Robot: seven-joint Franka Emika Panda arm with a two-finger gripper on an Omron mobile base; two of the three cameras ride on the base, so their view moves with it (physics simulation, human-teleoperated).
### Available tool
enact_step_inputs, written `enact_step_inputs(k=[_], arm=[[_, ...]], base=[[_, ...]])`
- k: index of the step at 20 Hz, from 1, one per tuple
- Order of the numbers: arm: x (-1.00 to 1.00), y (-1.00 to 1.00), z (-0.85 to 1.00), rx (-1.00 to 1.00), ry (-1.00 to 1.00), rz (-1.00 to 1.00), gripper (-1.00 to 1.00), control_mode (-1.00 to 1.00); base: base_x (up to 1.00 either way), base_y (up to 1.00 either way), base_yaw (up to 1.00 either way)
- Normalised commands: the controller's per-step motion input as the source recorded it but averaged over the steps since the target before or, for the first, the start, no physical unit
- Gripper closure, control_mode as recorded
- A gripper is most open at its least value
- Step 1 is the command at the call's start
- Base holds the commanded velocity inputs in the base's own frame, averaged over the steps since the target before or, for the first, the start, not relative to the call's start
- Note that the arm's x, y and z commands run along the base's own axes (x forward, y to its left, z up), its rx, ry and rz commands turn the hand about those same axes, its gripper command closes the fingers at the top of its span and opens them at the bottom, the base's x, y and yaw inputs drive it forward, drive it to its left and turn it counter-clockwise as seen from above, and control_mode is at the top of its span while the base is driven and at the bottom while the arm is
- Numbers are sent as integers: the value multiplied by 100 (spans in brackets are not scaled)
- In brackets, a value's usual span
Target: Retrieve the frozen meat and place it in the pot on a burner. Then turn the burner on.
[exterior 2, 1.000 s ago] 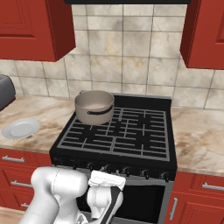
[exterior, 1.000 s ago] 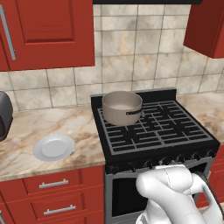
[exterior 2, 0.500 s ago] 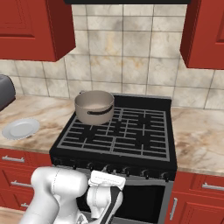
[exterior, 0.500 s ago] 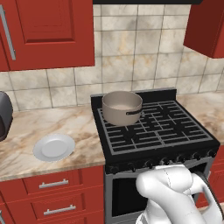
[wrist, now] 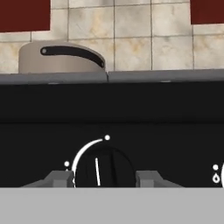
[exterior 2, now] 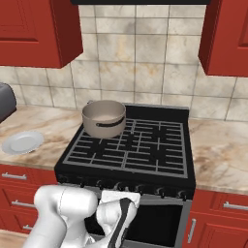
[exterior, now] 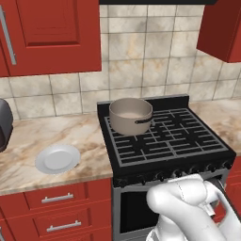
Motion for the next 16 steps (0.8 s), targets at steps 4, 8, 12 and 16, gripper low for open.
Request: enact_step_inputs(k=[4,8,12,16], arm=[[0,18,-3,-51,0,25,100,-100],[-5,39,0,-69,-1,21,100,-100],[-13,58,0,-83,0,20,100,-100],[-20,67,-6,-91,5,24,100,-100]], base=[[0,0,0],[0,0,0],[0,0,0],[0,0,0]])
